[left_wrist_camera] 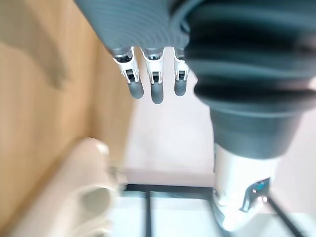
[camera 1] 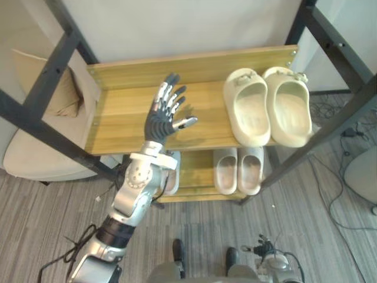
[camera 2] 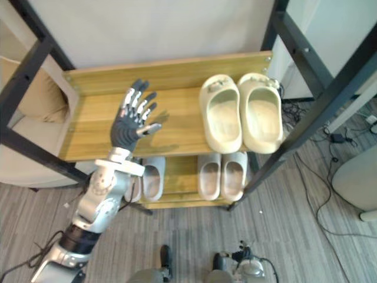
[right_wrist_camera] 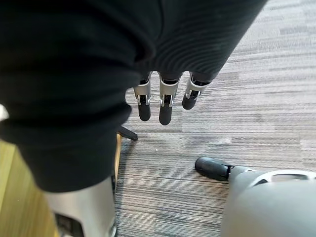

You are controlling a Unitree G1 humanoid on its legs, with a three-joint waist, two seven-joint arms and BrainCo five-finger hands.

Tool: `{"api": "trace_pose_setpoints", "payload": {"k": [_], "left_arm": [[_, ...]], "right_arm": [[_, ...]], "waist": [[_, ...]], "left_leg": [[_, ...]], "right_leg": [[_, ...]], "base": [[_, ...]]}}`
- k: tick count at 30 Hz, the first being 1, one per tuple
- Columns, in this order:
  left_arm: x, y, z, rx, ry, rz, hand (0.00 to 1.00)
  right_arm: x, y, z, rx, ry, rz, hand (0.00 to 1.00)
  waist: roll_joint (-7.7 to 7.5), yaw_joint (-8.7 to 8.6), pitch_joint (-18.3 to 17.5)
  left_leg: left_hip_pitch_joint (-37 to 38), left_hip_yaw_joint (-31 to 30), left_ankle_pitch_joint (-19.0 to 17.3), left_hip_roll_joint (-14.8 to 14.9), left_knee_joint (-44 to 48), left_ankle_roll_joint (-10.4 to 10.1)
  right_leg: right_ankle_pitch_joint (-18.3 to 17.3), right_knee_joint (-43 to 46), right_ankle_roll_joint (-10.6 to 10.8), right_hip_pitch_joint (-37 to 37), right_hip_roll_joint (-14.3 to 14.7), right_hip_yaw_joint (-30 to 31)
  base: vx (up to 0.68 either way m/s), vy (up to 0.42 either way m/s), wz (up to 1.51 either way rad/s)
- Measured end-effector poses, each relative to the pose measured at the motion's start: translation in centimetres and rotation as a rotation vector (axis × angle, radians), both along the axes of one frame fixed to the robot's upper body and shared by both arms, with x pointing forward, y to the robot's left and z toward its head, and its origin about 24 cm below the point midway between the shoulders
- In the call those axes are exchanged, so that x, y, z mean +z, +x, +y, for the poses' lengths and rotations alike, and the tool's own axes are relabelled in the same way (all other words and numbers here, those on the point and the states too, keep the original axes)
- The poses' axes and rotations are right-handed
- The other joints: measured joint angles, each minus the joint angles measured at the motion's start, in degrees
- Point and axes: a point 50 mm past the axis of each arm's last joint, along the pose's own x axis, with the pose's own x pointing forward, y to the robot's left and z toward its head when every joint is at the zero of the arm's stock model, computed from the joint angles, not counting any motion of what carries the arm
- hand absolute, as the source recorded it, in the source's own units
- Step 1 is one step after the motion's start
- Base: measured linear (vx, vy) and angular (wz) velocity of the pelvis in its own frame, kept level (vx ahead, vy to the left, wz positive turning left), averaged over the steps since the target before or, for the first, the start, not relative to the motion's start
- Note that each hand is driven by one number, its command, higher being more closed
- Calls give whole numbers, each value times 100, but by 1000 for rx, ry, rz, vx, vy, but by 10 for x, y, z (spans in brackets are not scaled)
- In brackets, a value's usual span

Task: Organize the slippers on the shoe rack

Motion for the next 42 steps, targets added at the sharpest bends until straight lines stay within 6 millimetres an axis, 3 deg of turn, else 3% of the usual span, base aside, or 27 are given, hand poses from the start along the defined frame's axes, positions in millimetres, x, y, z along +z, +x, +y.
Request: {"api": "trace_pose_setpoints", "payload": {"k": [7, 16, 25, 31, 36, 42], "left_arm": [[-35, -32, 9, -18, -79, 127, 0], [-121, -80, 48, 125, -79, 526, 0], [-191, -115, 50, 115, -68, 851, 0], [-251, -137, 50, 155, 81, 1110, 0], [-296, -158, 65, 249, 289, 1334, 0], [-314, -164, 87, 376, 432, 1447, 0]], "right_arm": [[-6, -13, -1, 3, 7, 54, 0], [-9, -23, 1, 51, -8, 90, 0], [-10, -26, 3, 80, -20, 101, 0], [-10, -25, 8, 69, -10, 94, 0], [-12, -24, 20, 63, 17, 86, 0], [-12, -22, 22, 59, 14, 78, 0]], "waist": [[17, 113, -252], [-19, 461, -374], [-42, 673, -461], [-57, 662, -453], [-167, 659, -452], [-209, 645, -465]], "left_leg": [[27, -238, 26, -51, -2, 30], [122, -636, 32, -90, -31, 23], [193, -833, 34, -161, -6, 17], [225, -813, 34, -139, -30, 17], [286, -737, 0, -114, -36, -7], [241, -630, -80, -94, -36, -47]], "right_leg": [[-88, 100, -1, 90, -20, -176], [-310, 180, -13, 339, -21, -639], [-381, 170, 37, 515, -35, -800], [-389, 170, 41, 554, -36, -812], [-473, 178, 85, 571, -32, -763], [-496, 196, 75, 453, -21, -635]], "base": [[-14, 3, 15], [-19, -16, 25], [28, -17, 11], [-5, -2, 0], [-35, -14, -6], [12, -12, -10]]}}
